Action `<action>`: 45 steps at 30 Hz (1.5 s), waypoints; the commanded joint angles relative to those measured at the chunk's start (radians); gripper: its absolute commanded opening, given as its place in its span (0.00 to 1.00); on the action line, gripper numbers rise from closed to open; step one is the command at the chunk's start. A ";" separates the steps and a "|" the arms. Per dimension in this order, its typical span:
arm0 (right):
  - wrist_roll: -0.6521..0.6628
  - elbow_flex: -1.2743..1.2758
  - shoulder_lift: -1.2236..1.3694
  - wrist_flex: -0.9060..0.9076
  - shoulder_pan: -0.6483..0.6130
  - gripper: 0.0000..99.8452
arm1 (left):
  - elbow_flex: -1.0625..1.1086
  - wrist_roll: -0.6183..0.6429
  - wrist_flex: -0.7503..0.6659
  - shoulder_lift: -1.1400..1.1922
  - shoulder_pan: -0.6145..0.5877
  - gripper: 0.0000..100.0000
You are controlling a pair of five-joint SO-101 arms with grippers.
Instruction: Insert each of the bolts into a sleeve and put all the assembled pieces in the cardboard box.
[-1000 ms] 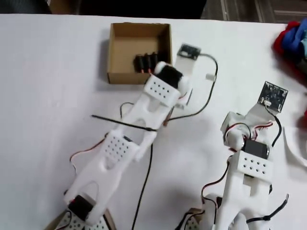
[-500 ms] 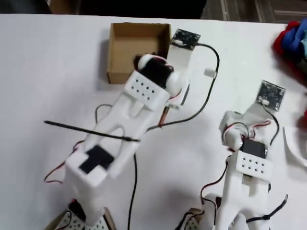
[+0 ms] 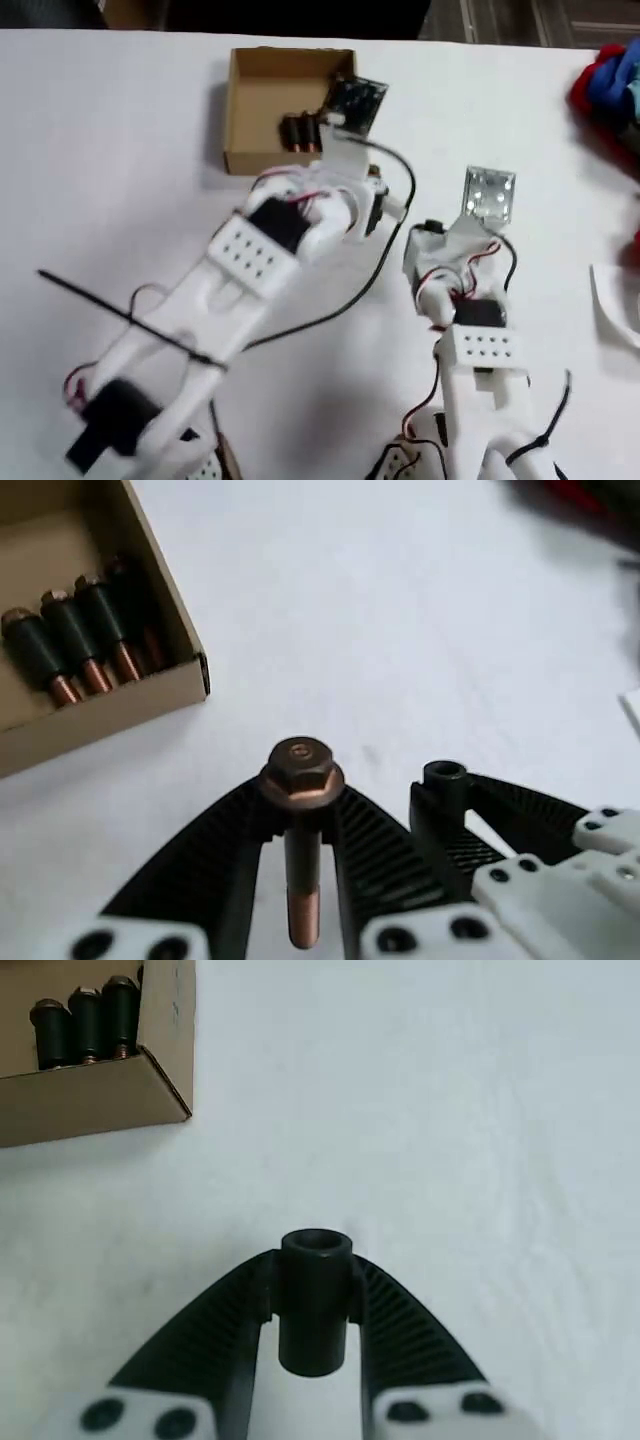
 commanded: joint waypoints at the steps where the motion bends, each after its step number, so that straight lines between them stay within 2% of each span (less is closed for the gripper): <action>1: 0.003 0.078 -0.041 -0.236 -0.021 0.02 | 0.170 -0.014 -0.264 -0.186 0.003 0.03; 5: 0.005 0.204 -0.074 -0.476 -0.021 0.02 | 0.315 -0.014 -0.457 -0.296 0.003 0.03; 9: 0.006 0.330 -0.191 -0.613 -0.050 0.02 | 0.346 -0.014 -0.489 -0.319 0.003 0.03; 15: 0.014 0.462 -0.398 -0.611 -0.171 0.02 | 0.306 -0.014 -0.488 -0.319 0.005 0.03; 19: 0.083 0.466 -0.473 -0.544 -0.179 0.02 | 0.309 -0.014 -0.488 -0.318 0.012 0.03; 26: 0.103 0.468 -0.489 -0.512 -0.180 0.02 | 0.295 -0.012 -0.488 -0.282 0.028 0.03; 31: 0.259 0.468 -0.493 -0.489 -0.183 0.02 | 0.219 -0.012 -0.486 -0.273 0.055 0.03; 45: 0.273 0.471 -0.539 -0.484 -0.183 0.02 | 0.163 -0.012 -0.486 -0.143 0.095 0.03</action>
